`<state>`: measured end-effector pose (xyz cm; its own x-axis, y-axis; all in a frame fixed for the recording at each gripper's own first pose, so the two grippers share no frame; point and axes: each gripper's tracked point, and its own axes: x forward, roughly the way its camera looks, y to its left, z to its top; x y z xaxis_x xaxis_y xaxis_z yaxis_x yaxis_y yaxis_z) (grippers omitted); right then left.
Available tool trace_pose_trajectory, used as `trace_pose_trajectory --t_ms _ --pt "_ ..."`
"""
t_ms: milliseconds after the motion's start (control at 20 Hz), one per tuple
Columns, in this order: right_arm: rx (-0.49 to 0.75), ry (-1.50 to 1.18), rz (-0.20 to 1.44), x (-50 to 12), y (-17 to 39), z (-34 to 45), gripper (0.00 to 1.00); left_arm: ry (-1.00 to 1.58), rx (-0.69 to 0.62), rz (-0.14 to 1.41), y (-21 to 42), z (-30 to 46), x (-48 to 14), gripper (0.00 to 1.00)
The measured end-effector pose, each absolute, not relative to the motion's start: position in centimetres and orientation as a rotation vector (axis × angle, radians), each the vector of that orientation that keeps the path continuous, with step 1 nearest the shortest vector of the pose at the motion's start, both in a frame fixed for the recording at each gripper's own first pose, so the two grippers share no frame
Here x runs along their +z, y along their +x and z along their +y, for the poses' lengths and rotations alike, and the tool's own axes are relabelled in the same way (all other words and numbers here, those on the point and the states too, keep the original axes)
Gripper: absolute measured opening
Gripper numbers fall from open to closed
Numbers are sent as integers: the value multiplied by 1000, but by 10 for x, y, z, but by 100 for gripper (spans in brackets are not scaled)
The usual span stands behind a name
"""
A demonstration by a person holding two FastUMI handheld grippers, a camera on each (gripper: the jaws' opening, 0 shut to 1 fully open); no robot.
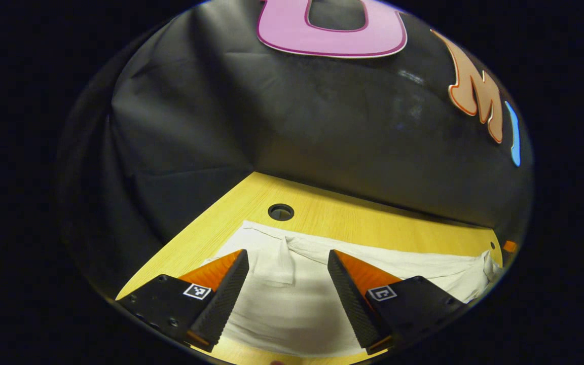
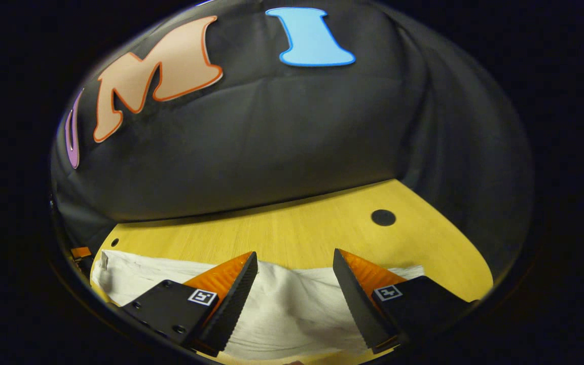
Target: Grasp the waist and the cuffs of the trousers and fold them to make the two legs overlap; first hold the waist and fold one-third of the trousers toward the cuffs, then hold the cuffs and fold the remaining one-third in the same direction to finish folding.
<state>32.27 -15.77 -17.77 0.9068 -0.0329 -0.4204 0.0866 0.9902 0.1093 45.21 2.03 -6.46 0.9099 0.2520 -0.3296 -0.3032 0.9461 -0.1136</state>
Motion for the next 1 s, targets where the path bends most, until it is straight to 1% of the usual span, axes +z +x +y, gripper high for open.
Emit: trace_pose_trajectory --t_ms 50,100,150,200,250,350,400,550,600,650,700,750,800,850,900,950,1000 --pt "-84 129 426 -171 314 -172 97 -181 287 311 446 16 -61 96" --pt "-112 121 423 -168 306 -188 92 -202 281 314 439 10 -57 96" --pt "-140 113 422 -165 298 -203 96 -225 274 300 429 -1 -52 96" --pt "-163 111 423 -162 288 -219 92 -245 265 285 426 -11 -47 96" --pt "-188 112 428 -163 277 -235 97 -252 262 276 419 -20 -44 95" --pt "-235 115 444 -165 253 -265 96 -232 269 270 405 -28 -38 96" --pt "-256 113 454 -169 244 -277 92 -223 267 266 399 -34 -35 96" --pt "-322 82 493 -183 215 -320 92 -213 247 258 381 -50 -29 95" --pt "-332 82 508 -189 210 -326 96 -207 242 263 378 -53 -29 95" --pt "-334 92 526 -196 207 -329 96 -196 242 271 372 -55 -29 95" --pt "-331 102 545 -207 204 -330 92 -185 243 276 367 -57 -28 96" --pt "-323 110 562 -217 203 -330 97 -175 243 277 363 -60 -28 95" --pt "-311 121 580 -224 201 -329 97 -169 243 276 361 -62 -26 95" --pt "-295 144 593 -231 202 -324 92 -163 239 275 359 -65 -26 95" --pt "-282 166 594 -238 206 -320 97 -157 239 278 357 -67 -25 95" --pt "-272 184 604 -244 208 -317 92 -148 238 284 356 -69 -27 95" --pt "-268 199 612 -249 210 -316 92 -140 237 288 355 -70 -28 95"
